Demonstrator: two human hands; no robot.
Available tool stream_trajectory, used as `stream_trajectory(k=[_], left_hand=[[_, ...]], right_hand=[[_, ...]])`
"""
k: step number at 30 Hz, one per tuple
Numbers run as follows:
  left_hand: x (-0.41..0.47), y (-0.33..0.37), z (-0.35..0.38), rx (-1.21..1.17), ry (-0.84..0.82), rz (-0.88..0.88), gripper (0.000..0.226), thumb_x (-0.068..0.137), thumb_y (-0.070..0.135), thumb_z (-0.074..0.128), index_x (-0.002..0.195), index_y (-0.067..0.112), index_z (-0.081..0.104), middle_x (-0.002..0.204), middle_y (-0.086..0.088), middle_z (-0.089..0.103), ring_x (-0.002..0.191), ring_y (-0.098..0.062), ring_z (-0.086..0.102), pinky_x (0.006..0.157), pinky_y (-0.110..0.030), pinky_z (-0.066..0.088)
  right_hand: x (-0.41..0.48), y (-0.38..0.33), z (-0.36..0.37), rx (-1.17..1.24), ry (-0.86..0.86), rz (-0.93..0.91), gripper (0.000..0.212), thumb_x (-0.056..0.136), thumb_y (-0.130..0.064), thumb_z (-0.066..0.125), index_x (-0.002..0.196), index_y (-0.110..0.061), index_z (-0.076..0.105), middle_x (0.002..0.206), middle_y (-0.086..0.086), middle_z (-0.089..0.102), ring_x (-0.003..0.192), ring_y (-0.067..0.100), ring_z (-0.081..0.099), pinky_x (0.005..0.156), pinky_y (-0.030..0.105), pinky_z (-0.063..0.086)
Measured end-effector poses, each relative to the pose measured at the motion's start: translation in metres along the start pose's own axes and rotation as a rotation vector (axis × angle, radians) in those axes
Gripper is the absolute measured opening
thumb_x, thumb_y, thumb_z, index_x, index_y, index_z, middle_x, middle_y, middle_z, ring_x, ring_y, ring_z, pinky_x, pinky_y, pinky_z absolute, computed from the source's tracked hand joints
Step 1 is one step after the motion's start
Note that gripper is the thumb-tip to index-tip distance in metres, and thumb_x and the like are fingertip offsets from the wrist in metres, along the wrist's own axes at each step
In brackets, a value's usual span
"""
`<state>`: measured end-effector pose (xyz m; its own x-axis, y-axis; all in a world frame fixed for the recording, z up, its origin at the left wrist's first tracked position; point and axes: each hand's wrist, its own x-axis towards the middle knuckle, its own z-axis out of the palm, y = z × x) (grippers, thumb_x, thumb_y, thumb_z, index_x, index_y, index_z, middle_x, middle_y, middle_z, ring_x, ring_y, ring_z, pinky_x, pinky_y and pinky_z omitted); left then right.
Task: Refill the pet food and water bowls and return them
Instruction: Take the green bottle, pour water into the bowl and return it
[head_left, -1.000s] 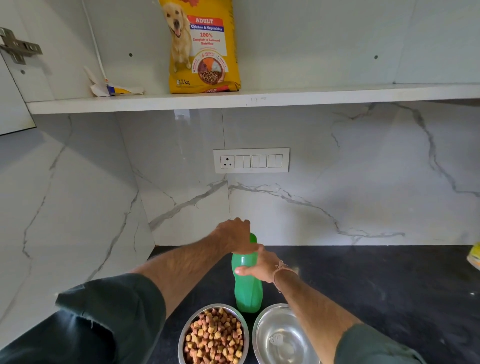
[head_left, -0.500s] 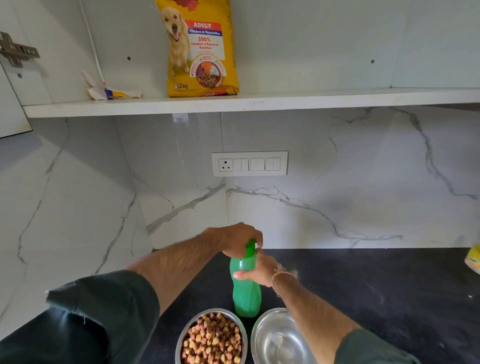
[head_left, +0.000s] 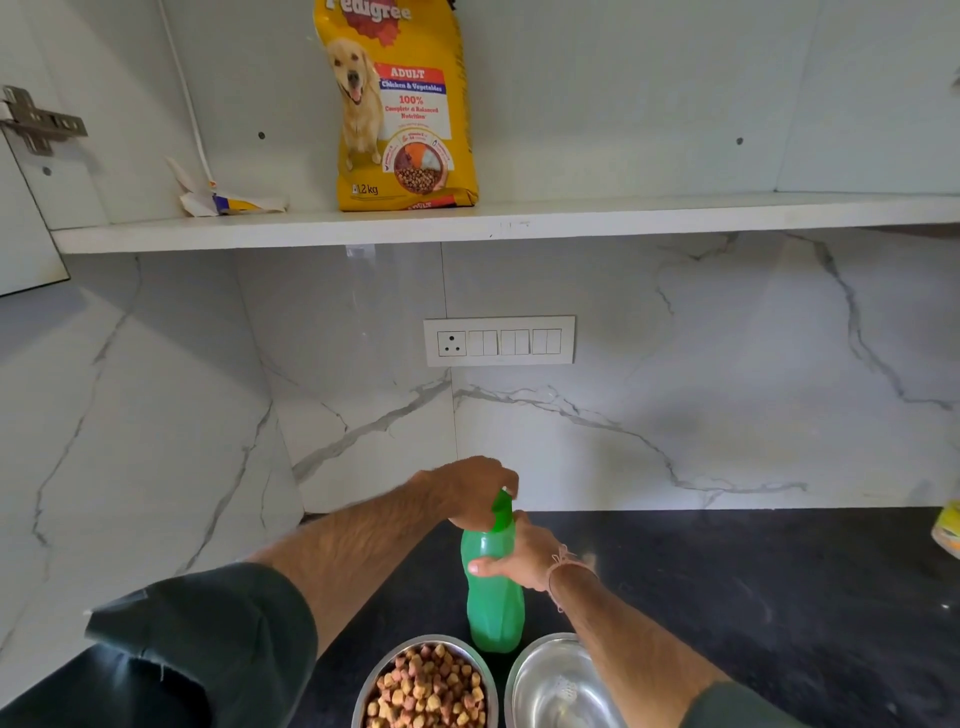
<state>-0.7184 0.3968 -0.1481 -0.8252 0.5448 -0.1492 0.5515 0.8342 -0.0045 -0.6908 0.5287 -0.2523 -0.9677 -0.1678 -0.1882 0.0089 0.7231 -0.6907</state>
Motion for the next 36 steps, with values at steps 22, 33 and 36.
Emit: stream_trajectory(k=[22, 33, 36], left_hand=[[-0.004, -0.001, 0.002, -0.109, -0.008, 0.022, 0.046, 0.093, 0.014, 0.066, 0.138, 0.018, 0.055, 0.137, -0.008, 0.057, 0.125, -0.026, 0.054, 0.098, -0.034, 0.047], [-0.003, 0.001, 0.005, -0.092, -0.028, 0.027, 0.055, 0.089, 0.009, 0.069, 0.139, 0.017, 0.051, 0.137, -0.008, 0.056, 0.123, -0.027, 0.055, 0.097, -0.034, 0.050], [-0.005, 0.001, 0.008, -0.090, 0.015, -0.051, 0.063, 0.090, 0.039, 0.072, 0.143, 0.019, 0.046, 0.138, -0.004, 0.053, 0.121, -0.023, 0.056, 0.095, -0.032, 0.050]], right_hand=[[-0.001, -0.001, -0.001, -0.009, 0.002, -0.004, 0.078, 0.076, -0.057, 0.082, 0.139, -0.026, 0.048, 0.128, -0.001, 0.064, 0.111, 0.019, 0.065, 0.098, 0.032, 0.055], [0.000, 0.000, -0.001, 0.007, 0.002, -0.016, 0.082, 0.074, -0.057, 0.083, 0.140, -0.027, 0.046, 0.130, -0.002, 0.063, 0.113, 0.020, 0.064, 0.100, 0.038, 0.056], [0.001, 0.001, 0.000, 0.012, -0.001, -0.033, 0.077, 0.074, -0.057, 0.083, 0.137, -0.029, 0.050, 0.128, -0.005, 0.065, 0.108, 0.018, 0.065, 0.095, 0.035, 0.058]])
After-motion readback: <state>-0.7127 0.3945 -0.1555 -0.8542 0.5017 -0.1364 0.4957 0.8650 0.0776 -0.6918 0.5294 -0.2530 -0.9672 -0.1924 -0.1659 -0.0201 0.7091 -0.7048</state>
